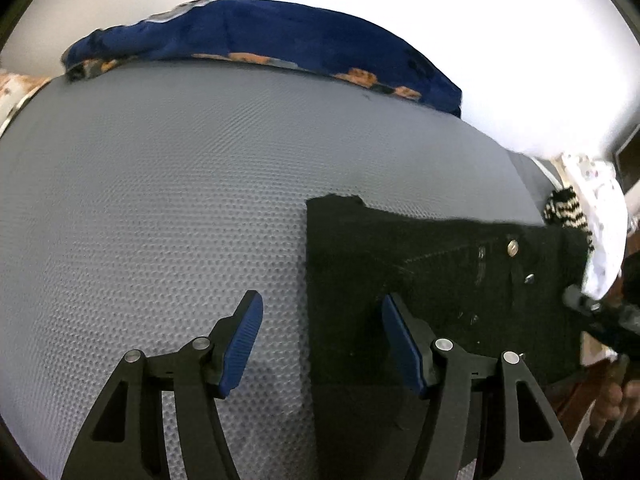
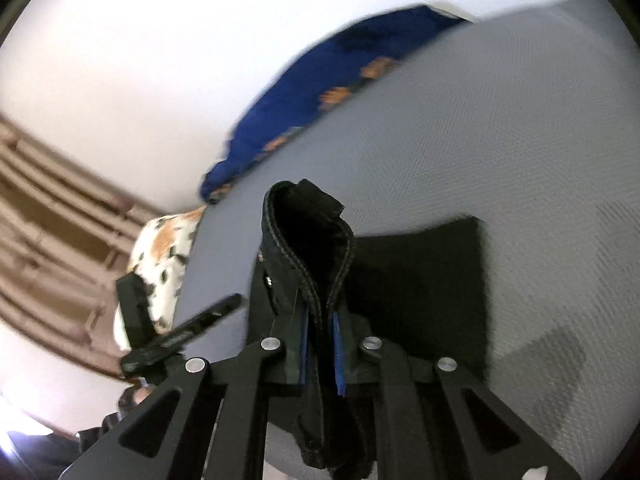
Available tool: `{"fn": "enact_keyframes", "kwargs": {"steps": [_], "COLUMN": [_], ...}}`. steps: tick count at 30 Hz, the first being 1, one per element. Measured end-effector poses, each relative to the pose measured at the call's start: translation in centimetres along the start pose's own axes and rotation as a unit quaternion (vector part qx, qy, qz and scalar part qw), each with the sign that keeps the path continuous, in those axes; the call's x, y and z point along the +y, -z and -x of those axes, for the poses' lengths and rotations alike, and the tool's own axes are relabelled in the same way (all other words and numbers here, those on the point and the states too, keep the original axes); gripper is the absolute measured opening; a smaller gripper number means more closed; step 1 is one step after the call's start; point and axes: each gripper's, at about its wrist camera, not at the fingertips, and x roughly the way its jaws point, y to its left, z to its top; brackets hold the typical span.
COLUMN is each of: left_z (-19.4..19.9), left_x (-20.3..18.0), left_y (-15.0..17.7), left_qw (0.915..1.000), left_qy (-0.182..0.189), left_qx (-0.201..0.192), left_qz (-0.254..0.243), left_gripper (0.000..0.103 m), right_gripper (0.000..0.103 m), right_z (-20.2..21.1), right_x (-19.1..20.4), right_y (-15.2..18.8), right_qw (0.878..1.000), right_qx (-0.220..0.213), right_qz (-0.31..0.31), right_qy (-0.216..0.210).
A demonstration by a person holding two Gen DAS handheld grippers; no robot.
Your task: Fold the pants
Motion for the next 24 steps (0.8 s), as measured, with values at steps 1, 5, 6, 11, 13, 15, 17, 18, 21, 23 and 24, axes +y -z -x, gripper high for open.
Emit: {"fn": "enact_keyframes", "kwargs": {"steps": [1,5,6,11,13,15,17,18,21,23,24], "left_z": [-0.4,-2.8,-3.2,-4.1,-3.9,-3.1,-2.6,-2.2,-1.3,-1.0,-0.8], "left_x": [-0.3,-1.5,-1.6,-1.9,-1.7,-1.5,-1.4,-1.7,-2.4,-2.5,-2.6], "left_y": [0.1,0.9,1.1,1.1,1.0,1.4,2.1,2.6,4.5,5.4,5.8], "left_qw": [1.0,0.9978,0.997,0.9949,0.9956,0.9961,0.9955,0.995,0.9931,0.9924,0.9923], "left_qy": [-0.002,-0.03,-0.035,-0.043,-0.036,-0.02,-0.017,-0.012,0.002,0.01,0.011], "left_qx": [0.004,0.024,0.026,0.028,0.032,0.036,0.039,0.039,0.047,0.052,0.051], "left_qz": [-0.007,-0.053,-0.064,-0.087,-0.08,-0.078,-0.085,-0.091,-0.108,-0.111,-0.113], "left_gripper": [0.063,0.063,0.063,0.064,0.064,0.064,0.064,0.064,0.064,0.064,0.064], "right_gripper": [0.01,0.012,0.014,0.03,0.03,0.03,0.03,0.03,0.03,0.03,0.03], "right_z": [-0.4,-2.5,-2.7,-3.2,-2.4,-1.1,0.0,0.4,0.7,0.6,0.5], "right_x": [-1.1,-4.4,-4.7,-3.5,-3.4,-3.2,-2.9,-2.8,-2.8,-3.0,-3.1], "right_y": [0.4,1.2,1.2,0.6,0.6,0.8,1.3,1.6,3.0,3.9,4.4], "right_qw": [1.0,0.998,0.998,0.996,0.995,0.995,0.996,0.996,0.996,0.996,0.996], "right_qx": [0.004,0.014,0.011,0.014,0.008,-0.005,-0.01,-0.01,0.008,0.018,0.024], "right_qz": [-0.007,-0.031,-0.034,-0.014,-0.015,-0.017,-0.018,-0.018,-0.024,-0.029,-0.031], "right_qy": [0.022,0.053,0.054,0.09,0.101,0.097,0.092,0.09,0.085,0.08,0.078]}}
